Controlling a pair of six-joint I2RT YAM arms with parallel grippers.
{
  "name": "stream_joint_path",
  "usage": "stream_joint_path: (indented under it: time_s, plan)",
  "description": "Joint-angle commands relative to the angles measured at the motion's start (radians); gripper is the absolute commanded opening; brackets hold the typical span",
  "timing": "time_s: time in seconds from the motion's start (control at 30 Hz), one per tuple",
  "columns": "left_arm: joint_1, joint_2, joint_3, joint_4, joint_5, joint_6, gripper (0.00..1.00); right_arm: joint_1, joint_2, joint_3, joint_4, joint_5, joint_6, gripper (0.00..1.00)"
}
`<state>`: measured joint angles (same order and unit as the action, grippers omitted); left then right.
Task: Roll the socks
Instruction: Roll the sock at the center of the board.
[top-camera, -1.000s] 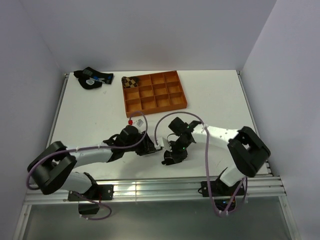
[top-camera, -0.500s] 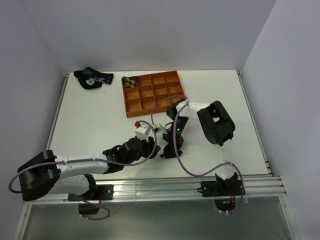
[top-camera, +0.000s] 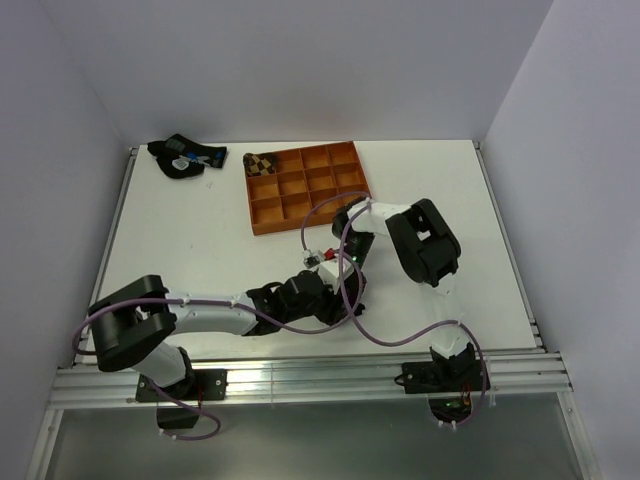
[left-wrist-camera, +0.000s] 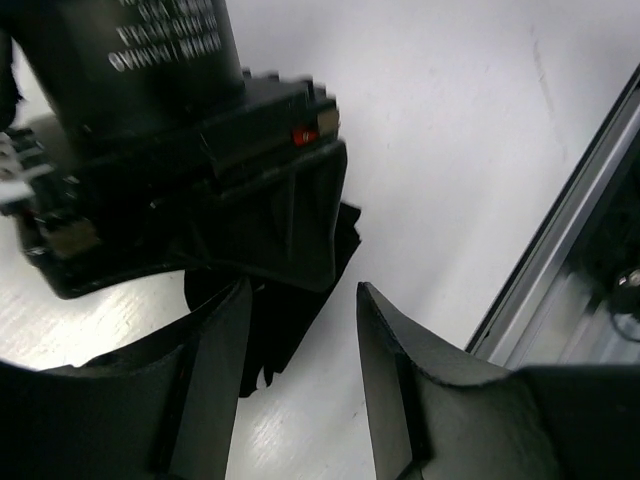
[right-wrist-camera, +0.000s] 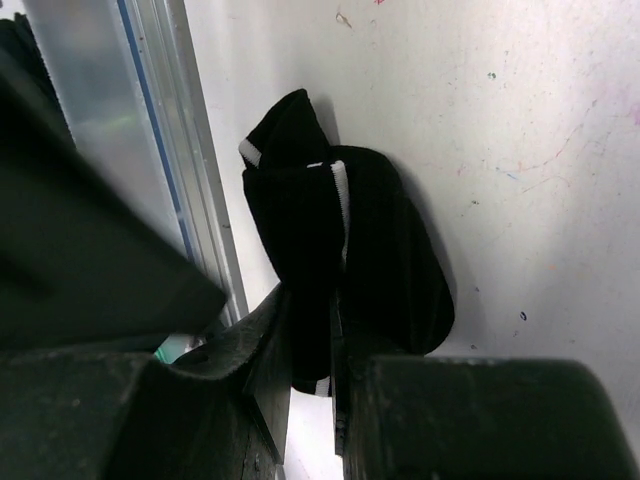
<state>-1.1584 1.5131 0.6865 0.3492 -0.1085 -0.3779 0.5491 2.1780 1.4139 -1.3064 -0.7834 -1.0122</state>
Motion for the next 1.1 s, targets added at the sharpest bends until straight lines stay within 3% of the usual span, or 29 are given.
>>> stream_joint_path:
  time_s: [0.0,0.7,0.8,0.93,1.03,1.07]
  plan:
    - [-0.006,0.024,0.025,0.001,0.038,0.054,0.52,-0.006,0.031,0.031,-0.007,0.029,0.001,0.11]
    - [0.066,0.137,-0.005,0.042,0.099,0.011,0.49,-0.011,0.048,0.036,0.019,0.042,0.03,0.11]
    - [0.066,0.15,-0.007,0.043,0.099,-0.009,0.42,-0.011,0.045,0.034,0.027,0.044,0.038,0.12]
    - [0.066,0.163,-0.013,0.047,0.116,-0.03,0.2,-0.011,0.04,0.034,0.038,0.045,0.05,0.13]
    - [0.066,0.183,-0.007,0.031,0.119,-0.047,0.05,-0.012,0.017,0.031,0.055,0.056,0.066,0.21]
    - [0.068,0.197,-0.001,0.025,0.121,-0.05,0.02,-0.014,0.005,0.023,0.065,0.058,0.07,0.32]
